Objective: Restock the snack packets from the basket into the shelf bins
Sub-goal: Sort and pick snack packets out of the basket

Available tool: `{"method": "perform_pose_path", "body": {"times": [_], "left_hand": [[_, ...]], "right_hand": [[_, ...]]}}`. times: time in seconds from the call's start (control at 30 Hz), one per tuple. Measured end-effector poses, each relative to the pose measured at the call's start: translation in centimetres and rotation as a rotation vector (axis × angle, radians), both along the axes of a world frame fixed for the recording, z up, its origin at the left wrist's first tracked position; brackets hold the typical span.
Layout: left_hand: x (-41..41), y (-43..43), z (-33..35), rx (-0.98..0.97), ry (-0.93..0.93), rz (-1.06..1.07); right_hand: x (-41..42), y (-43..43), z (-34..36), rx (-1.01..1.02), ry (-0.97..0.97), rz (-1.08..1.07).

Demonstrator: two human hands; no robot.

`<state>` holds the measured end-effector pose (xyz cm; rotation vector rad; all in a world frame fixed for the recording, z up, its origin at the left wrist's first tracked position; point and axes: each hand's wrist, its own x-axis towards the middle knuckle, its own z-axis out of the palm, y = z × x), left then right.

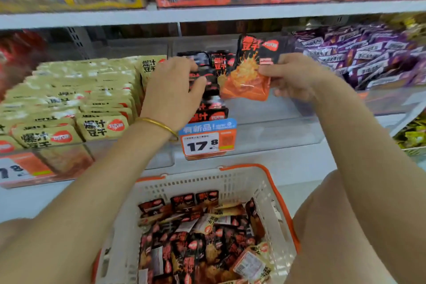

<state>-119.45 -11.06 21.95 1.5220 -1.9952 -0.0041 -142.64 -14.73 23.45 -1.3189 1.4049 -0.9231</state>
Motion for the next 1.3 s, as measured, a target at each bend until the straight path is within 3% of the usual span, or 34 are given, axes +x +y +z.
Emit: {"method": "perform_pose_path", "body": {"times": [0.1, 0.23, 0.47, 0.6, 0.83, 1.0, 1.13, 1.23, 1.3], "left_hand": [[0.0, -2.1, -1.0, 0.094, -0.122, 0.002], [-0.1, -3.0, -1.8, 0.101, -0.215, 0.037], [-0.1, -3.2, -2.6, 0.080, -0.254, 0.059], [0.0, -3.2, -2.7, 0.074, -0.269, 0.060], [0.2, -3.0, -2.6, 0.042, -0.271, 0.066], [0.1, 0.1, -1.5, -0.159, -0.057, -0.121], [0.1, 6.1, -2.7, -0.244, 0.027, -0.366], [1.0, 10.3, -6.9, -0.164, 0.010, -0.452], [2.2, 11.9, -11.0, -0.006, -0.068, -0.447]], "right_hand": [[1.1, -5.8, -2.4, 0.070, 0.234, -0.023], [3.2, -10.5, -5.5, 0.129, 0.399, -0.013], [5.4, -13.2, -7.6, -0.041, 0.767, -0.138], [6.0, -13.5, -8.0, -0.022, 0.668, -0.242], [5.7, -12.6, -7.4, 0.016, 0.612, -0.202], [4.9, -7.8, -3.5, -0.169, 0.536, -0.163], [4.2, 4.3, -0.1, -0.375, 0.344, 0.079], [4.2, 10.9, -1.9, -0.234, 0.298, 0.339], [5.0, 12.1, -5.7, -0.050, 0.405, 0.512]]}}
